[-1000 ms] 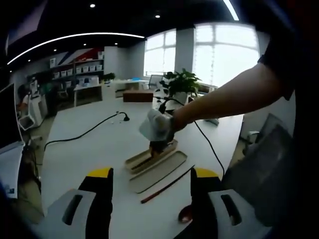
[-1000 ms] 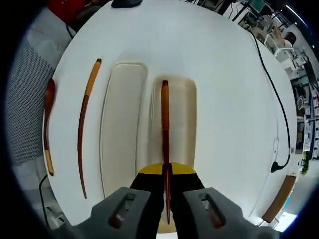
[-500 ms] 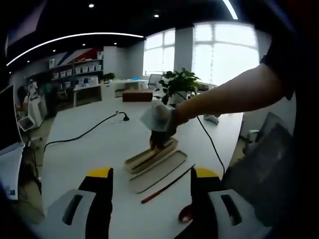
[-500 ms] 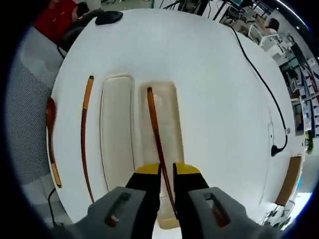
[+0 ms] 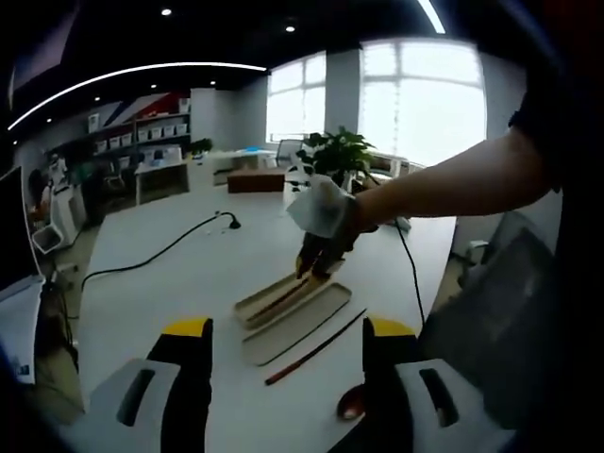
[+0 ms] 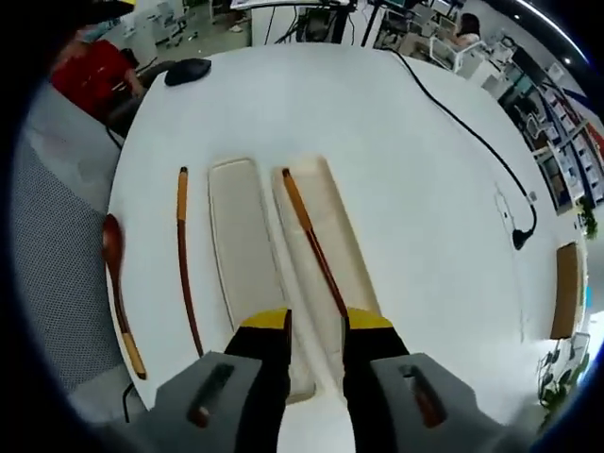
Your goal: Arrange the utensils inside the cutlery case until each visible utensil rests in its matching compartment.
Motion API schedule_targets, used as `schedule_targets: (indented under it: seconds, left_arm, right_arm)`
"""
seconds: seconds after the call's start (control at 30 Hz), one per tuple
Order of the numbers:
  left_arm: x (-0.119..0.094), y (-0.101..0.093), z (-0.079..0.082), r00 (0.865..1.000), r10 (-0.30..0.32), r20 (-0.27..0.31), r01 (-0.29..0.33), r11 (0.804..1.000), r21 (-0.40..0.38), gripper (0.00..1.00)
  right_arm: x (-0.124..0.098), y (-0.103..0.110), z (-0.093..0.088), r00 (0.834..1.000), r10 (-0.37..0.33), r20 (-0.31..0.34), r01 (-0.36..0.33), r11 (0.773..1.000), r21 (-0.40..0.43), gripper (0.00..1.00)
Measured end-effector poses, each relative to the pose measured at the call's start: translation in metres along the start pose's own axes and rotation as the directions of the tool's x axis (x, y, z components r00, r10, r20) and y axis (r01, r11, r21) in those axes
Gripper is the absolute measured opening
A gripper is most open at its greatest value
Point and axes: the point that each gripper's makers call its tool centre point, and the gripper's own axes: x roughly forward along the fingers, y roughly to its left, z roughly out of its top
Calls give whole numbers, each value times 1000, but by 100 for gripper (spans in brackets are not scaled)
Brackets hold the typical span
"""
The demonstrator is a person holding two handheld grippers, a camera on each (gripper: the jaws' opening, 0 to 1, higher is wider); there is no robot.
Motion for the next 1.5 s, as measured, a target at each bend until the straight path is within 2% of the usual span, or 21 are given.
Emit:
schedule_targets:
  seconds: [0.37, 0.7, 0.93, 1.03, 1.13, 1.2, 1.5]
  left_arm:
    - [-1, -1, 3, 1000, 1, 8, -1, 1000, 14, 66]
    - [-3, -3, 4, 1000, -3, 10, 3, 1000, 26, 66]
    - [-1, -5, 3, 1000, 2, -5, -2, 997, 74, 66]
    - [-1, -6, 3, 1000, -3, -7, 4, 997, 80, 66]
    - [-1, -6, 3, 1000, -2, -6, 2, 997, 77, 66]
    - [-1, -5, 3, 1000, 0, -5, 0, 997, 78, 66]
    - [-1, -6, 2, 1000, -3, -9, 3, 996, 86, 65]
  right_arm:
    - [-13, 24, 1, 999, 27, 43, -29, 999, 36, 21]
    - [-13, 46, -7, 998, 52, 36, -53, 997, 50, 21]
    - [-12, 62, -15, 997, 70, 28, -72, 996, 56, 20]
    - [-13, 67, -16, 996, 79, 32, -81, 995, 64, 14]
    - [-12, 72, -18, 996, 87, 32, -89, 994, 68, 19]
    - [-11, 77, -21, 995, 97, 19, -98, 994, 43, 18]
    - [-3, 97, -17, 990, 139, 8, -139, 990, 35, 18]
